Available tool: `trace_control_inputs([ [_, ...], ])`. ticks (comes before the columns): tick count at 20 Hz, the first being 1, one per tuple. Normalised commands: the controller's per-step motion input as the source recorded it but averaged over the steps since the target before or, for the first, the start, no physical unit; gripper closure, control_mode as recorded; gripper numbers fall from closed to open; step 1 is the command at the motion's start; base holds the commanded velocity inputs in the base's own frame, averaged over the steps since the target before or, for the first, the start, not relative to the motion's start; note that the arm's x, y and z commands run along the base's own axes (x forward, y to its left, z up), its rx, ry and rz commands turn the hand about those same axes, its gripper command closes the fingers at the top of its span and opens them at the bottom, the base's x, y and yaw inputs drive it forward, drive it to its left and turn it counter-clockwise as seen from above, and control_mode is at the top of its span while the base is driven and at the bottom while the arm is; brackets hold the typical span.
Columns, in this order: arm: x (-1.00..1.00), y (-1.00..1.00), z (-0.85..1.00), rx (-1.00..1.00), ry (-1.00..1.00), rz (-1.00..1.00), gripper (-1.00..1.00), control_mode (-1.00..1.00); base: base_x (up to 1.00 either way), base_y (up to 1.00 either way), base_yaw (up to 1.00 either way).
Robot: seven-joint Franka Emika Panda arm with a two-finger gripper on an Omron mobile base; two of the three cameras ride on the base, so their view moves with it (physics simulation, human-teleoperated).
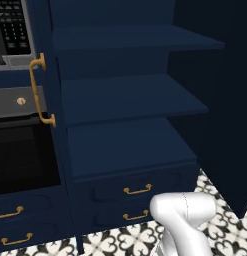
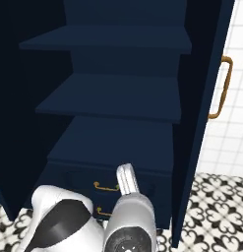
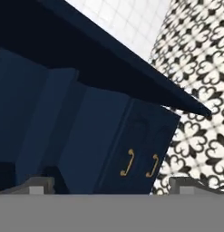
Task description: Pick the kettle from the counter and place it on the tray. Then pick the mug from the cabinet and place it on the tray. Then close the cabinet doors.
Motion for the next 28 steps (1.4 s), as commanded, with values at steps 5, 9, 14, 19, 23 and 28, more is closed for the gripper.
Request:
trace_control_inputs([
  [5, 0.1, -0.93, 0.0, 0.28, -0.39, 0.0, -1.0, -1.0, 0.0, 0.0, 0.0],
  [9, 0.55, -0.75, -0.06, 0.31, -0.22, 0.0, -1.0, -1.0, 0.0, 0.0, 0.0],
  [14, 0.75, -0.64, -0.18, 0.31, -0.09, 0.01, -1.0, -1.0, 0.0, 0.0, 0.0],
  [19, 0.87, -0.5, -0.26, 0.22, 0.0, 0.07, -1.0, -1.0, 0.0, 0.0, 0.0],
  [23, 0.83, -0.55, -0.29, 0.17, 0.0, 0.1, -1.0, -1.0, 0.0, 0.0, 0.0],
  [28, 0.73, -0.62, -0.32, 0.17, 0.0, 0.11, -1.0, -1.0, 0.0, 0.0, 0.0],
])
